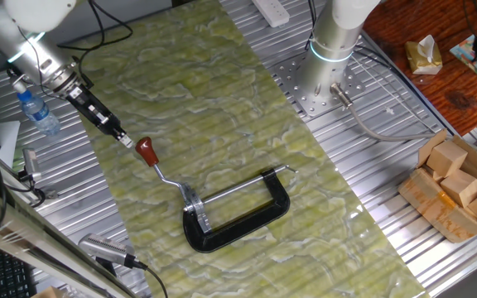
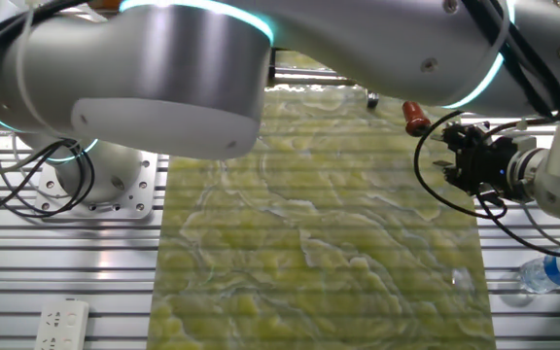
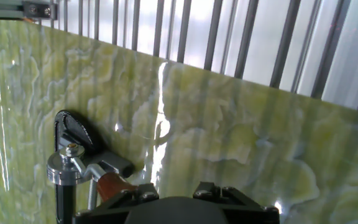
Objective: Pull up the lever
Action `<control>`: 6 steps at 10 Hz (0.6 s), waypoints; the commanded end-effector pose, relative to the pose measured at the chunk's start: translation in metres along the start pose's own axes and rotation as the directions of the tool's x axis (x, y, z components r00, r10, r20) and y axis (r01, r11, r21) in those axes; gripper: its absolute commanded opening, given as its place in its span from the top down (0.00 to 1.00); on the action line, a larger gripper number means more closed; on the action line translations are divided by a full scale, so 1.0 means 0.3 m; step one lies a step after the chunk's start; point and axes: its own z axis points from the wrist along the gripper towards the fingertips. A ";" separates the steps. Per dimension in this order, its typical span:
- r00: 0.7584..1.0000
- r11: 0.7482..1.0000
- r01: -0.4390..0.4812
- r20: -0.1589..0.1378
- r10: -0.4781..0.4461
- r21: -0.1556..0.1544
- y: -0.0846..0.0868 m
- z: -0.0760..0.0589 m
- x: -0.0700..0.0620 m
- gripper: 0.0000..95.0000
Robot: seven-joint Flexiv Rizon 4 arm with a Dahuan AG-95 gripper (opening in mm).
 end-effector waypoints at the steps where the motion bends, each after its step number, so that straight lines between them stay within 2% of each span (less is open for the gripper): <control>1: 1.000 1.000 -0.016 -0.003 0.016 -0.020 0.004 -0.009 0.001 0.40; 5: 0.998 0.998 -0.055 -0.010 0.055 -0.037 0.028 -0.032 0.007 0.40; 6: 0.997 0.996 -0.073 -0.012 0.073 -0.056 0.038 -0.039 0.012 0.40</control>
